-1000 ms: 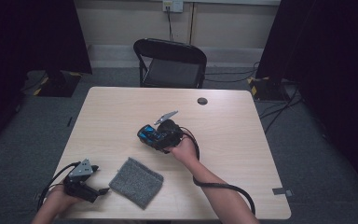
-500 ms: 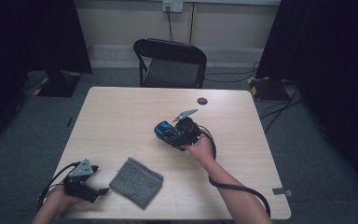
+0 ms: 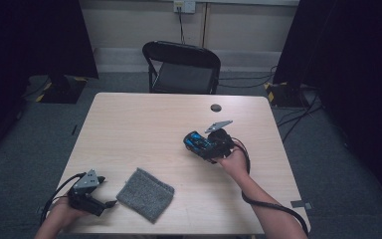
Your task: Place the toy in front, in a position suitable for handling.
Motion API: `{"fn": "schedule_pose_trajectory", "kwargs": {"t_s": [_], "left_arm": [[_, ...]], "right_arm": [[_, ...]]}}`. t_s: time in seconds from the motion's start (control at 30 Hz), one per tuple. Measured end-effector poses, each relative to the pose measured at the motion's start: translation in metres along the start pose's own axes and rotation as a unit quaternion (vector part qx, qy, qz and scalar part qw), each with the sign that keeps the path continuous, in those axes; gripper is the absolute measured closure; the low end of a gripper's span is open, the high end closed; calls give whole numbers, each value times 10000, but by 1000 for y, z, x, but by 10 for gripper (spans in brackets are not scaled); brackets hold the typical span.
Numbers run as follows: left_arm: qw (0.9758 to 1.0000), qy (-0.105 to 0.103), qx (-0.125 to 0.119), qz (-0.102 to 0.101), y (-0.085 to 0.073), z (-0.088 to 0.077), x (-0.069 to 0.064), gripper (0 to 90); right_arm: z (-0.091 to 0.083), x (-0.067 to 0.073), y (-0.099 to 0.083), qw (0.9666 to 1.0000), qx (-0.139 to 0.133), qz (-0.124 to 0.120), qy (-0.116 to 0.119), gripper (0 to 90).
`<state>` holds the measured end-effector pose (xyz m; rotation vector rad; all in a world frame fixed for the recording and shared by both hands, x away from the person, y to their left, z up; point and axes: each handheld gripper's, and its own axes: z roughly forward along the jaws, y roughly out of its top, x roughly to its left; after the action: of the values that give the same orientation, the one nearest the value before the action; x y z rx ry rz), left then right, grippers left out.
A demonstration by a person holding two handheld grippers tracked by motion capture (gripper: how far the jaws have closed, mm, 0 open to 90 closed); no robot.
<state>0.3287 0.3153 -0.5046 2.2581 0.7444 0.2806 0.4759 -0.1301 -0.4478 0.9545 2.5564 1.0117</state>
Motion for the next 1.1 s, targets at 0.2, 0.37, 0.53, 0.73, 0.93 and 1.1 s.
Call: {"fn": "schedule_pose_trajectory", "kwargs": {"t_s": [0.2,0.37,0.53,0.73,0.93,1.1], "left_arm": [[10000,20,5,-3,0,0,0,1],[10000,34,-9,-35,1,1,0,1],[10000,34,-1,-44,1,1,0,0],[10000,26,-1,-44,1,1,0,0],[10000,34,-3,-40,1,1,1,0],[10000,36,-1,-41,1,1,1,0]], "right_arm": [[-4,-7,-17,10000,42,24,-84,267],[-3,-11,-30,9999,59,73,-93,267],[-2,-15,-39,9999,77,49,-116,267],[1,-14,-45,10000,48,11,-45,266],[7,-12,-51,10000,47,-47,-20,265],[11,-12,-53,10000,67,-50,4,265]]}}
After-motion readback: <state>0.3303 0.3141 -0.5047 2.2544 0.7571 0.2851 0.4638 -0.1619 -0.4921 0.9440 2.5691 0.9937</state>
